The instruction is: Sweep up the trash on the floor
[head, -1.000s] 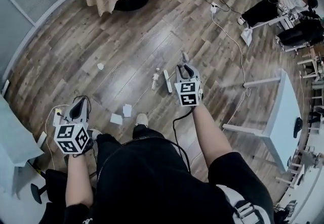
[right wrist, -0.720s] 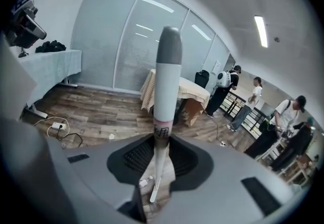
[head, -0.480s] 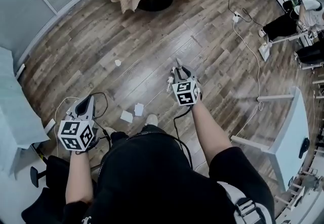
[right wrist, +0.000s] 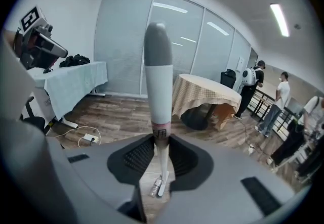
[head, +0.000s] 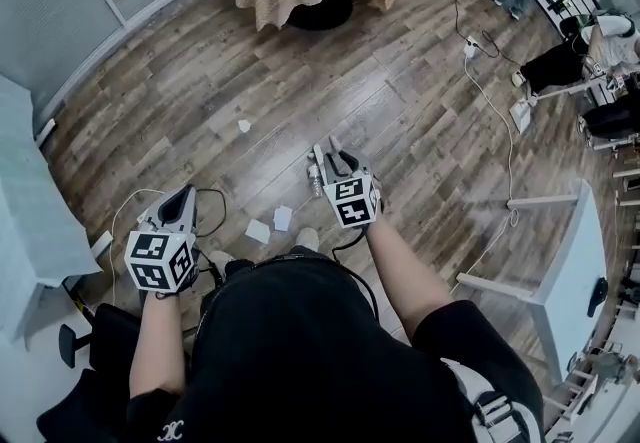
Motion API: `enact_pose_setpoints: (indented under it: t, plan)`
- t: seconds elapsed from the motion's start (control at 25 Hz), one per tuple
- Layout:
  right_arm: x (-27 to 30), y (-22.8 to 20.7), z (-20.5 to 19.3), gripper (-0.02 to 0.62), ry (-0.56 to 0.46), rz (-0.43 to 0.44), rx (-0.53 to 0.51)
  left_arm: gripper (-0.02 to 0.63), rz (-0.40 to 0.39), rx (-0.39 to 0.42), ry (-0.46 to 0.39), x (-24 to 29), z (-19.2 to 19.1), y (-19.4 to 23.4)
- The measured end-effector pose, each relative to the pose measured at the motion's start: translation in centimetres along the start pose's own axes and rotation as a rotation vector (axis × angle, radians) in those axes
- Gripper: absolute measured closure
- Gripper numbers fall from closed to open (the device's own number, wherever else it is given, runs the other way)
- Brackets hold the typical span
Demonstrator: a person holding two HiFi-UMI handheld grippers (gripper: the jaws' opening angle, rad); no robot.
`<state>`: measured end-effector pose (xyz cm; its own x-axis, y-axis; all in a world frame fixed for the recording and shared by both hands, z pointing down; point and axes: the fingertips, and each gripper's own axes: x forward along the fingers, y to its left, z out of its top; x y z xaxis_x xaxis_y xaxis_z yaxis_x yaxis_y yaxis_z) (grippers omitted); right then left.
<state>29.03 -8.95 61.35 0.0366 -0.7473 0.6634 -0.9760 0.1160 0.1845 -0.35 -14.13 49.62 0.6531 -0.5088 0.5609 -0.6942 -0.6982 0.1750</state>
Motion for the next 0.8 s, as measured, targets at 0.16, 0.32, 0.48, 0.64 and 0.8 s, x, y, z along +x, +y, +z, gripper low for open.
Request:
enact_pose_setpoints:
  t: [0.16, 0.32, 0.48, 0.64, 0.8]
  plan:
    - [-0.2, 3.1, 1.7, 0.495, -0.014, 0.078, -0.032, 0.612, -0.018, -0.002, -0.007, -0.6, -0.6, 0.5]
    - [-0.9, 7.8, 2.3, 0.495, -0.017, 0.181, -0.131, 0.612, -0.017, -0.011, -0.017, -1.6, -1.2, 1.4]
    - [-1.4, 11.4, 3.1, 0.495, -0.035, 0.229, -0.173, 0.612, 0.008, -0.038, -0.03, -2.7, -1.8, 3.1]
    - [-1.2, 14.3, 4.1, 0.495, -0.039, 0.256, -0.245, 0.612, 0.038, -0.072, -0.037, -4.3, -3.1, 4.7]
    - [0.1, 14.7, 6.4, 0.494, -0.049, 0.219, -0.298, 0.612, 0.072, -0.088, -0.044, -5.9, -4.0, 6.8]
